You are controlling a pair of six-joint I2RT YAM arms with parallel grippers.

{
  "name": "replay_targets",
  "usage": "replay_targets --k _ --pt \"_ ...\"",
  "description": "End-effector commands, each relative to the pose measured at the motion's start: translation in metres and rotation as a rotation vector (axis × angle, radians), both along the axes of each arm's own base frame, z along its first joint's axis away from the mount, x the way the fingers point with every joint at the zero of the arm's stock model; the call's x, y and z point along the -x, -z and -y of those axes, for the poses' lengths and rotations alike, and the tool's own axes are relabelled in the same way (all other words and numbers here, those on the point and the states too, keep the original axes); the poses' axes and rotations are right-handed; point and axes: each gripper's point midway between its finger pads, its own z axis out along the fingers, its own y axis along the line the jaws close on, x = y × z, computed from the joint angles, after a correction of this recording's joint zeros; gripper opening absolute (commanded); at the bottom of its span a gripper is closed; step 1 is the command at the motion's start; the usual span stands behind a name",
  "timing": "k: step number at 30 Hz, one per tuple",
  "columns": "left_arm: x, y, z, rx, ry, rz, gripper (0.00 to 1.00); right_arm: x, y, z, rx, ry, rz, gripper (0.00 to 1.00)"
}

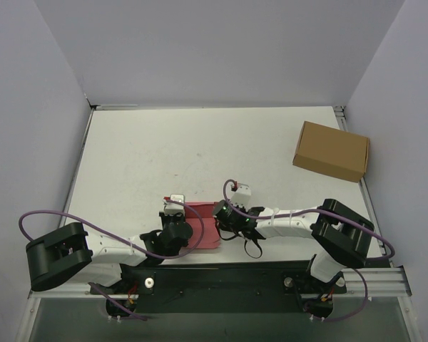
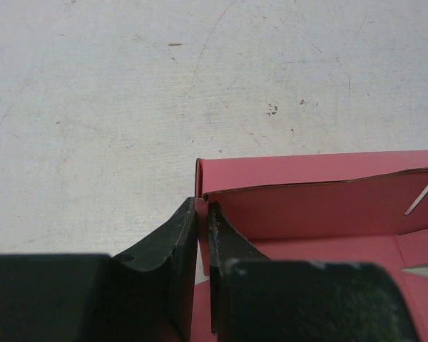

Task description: Fold the paper box

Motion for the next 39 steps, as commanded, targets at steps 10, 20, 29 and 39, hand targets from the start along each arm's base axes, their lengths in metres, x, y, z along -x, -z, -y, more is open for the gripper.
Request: replay_targets --k 10,20,29,39 --pt "0.000 -0.005 0.007 0.024 0.011 0.008 0.00 -0.018 -0.024 -0.019 -0.067 -0.018 0.109 0.02" --pt "0.000 -0.004 0.007 0.024 0.013 0.007 0.00 -0.019 -0.021 -0.028 -0.077 -0.042 0.111 0.02" --pt "0.000 -0.002 0.007 0.017 0.015 0.003 0.00 -0.014 -0.018 -0.041 -0.091 -0.082 0.095 0.01" --pt "0.000 -0.002 0.008 0.021 0.016 0.003 0.00 -0.014 -0.026 -0.042 -0.138 -0.065 0.105 0.01"
